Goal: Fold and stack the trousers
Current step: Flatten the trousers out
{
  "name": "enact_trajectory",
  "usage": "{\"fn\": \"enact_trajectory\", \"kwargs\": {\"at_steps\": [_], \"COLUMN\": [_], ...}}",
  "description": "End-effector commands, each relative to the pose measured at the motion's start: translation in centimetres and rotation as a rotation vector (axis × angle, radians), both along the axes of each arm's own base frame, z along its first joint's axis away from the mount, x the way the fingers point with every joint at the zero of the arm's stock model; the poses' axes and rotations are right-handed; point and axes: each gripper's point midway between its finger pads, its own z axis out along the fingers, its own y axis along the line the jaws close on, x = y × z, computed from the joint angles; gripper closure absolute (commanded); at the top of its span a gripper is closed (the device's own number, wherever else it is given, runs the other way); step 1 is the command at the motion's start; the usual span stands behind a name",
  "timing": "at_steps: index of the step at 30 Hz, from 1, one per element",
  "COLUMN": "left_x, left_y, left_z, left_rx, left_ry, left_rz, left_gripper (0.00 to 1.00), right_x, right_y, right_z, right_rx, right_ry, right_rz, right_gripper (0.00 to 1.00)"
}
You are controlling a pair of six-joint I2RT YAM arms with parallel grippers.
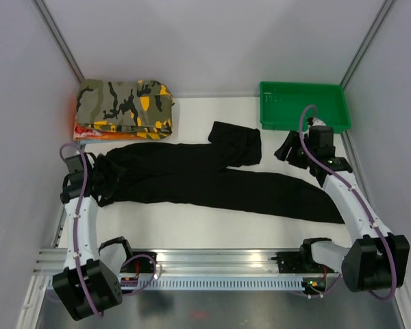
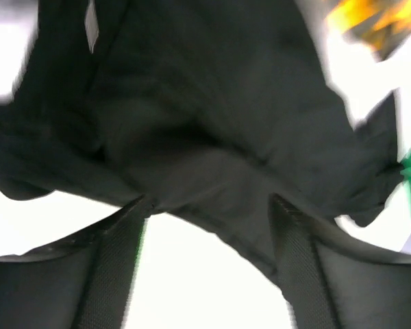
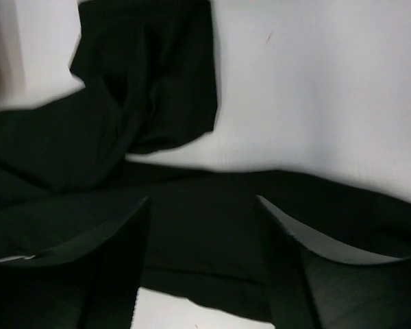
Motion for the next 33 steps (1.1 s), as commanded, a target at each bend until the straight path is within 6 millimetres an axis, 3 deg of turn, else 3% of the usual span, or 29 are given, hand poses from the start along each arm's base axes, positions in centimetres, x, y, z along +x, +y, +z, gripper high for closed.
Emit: {"fn": "enact_trajectory", "kwargs": {"at_steps": [1, 2, 3, 4, 6, 7, 8, 9, 10, 14, 17, 20, 22, 26, 29, 31, 33], "left_x": [0.7, 1.3, 1.3, 1.5, 2.4, 2.7, 3.2, 3.8, 4.2, 5.9, 5.9, 3.8, 2.9, 0.1, -0.8, -1.5, -3.3], "left_y": [-1.8, -1.8, -2.0, -2.0, -1.7, -1.5, -1.3, -0.8, -0.5, 0.0, -0.4, -0.9, -1.0, 0.7, 1.2, 1.2, 1.1], "left_z": [-2.3, -2.2, -2.6, -2.8, -1.9, -1.7, -1.9, -1.4, -1.5, -2.8, -5.8, -9.7, -10.4, -12.1, -12.5, -13.0, -13.7], "left_rx": [-0.153, -0.153, -0.167, -0.169, -0.15, -0.143, -0.139, -0.117, -0.111, -0.126, -0.183, -0.214, -0.203, -0.124, -0.107, -0.122, -0.125], "left_ry": [-0.019, -0.051, -0.045, -0.038, -0.065, -0.067, -0.058, -0.07, -0.064, -0.045, 0.041, 0.161, 0.183, 0.258, 0.274, 0.313, 0.388], "left_rz": [0.008, -0.003, -0.008, -0.01, -0.028, -0.027, -0.029, -0.023, -0.016, 0.005, 0.071, 0.151, 0.182, 0.332, 0.379, 0.418, 0.463], "left_gripper": [0.29, 0.37, 0.45, 0.61, 0.75, 0.85, 0.91, 0.97, 0.98, 0.98, 0.98, 0.98, 0.98, 0.98, 0.98, 0.98, 0.98], "right_x": [-0.9, -1.7, -2.3, -3.0, -3.6, -3.8, -4.8, -4.3, -5.4, -5.9, -5.5, -5.2, -5.0, -4.6, -6.1, -8.2, -9.4], "right_y": [2.1, 2.8, 3.6, 3.9, 4.5, 4.6, 4.6, 4.8, 4.7, 4.3, 3.7, 3.5, 3.6, 3.2, 2.2, 1.9, 1.9], "right_z": [-0.7, -2.2, -3.0, -4.7, -6.2, -6.7, -8.5, -8.7, -10.5, -13.2, -14.8, -16.3, -16.8, -17.4, -18.9, -20.1, -20.0], "right_rx": [-0.043, -0.029, -0.024, -0.023, -0.025, -0.021, -0.002, 0.014, 0.02, 0.025, 0.012, 0.02, 0.042, 0.051, 0.01, 0.005, 0.02], "right_ry": [0.04, 0.081, 0.106, 0.158, 0.181, 0.178, 0.213, 0.175, 0.21, 0.257, 0.285, 0.335, 0.349, 0.334, 0.403, 0.468, 0.493], "right_rz": [0.118, 0.148, 0.177, 0.188, 0.196, 0.195, 0.185, 0.183, 0.176, 0.125, 0.075, 0.02, -0.012, -0.068, -0.106, -0.124, -0.132], "right_gripper": [0.37, 0.39, 0.5, 0.58, 0.77, 0.81, 0.84, 0.87, 0.87, 0.93, 0.91, 0.92, 0.95, 0.95, 0.96, 1.0, 1.0]}}
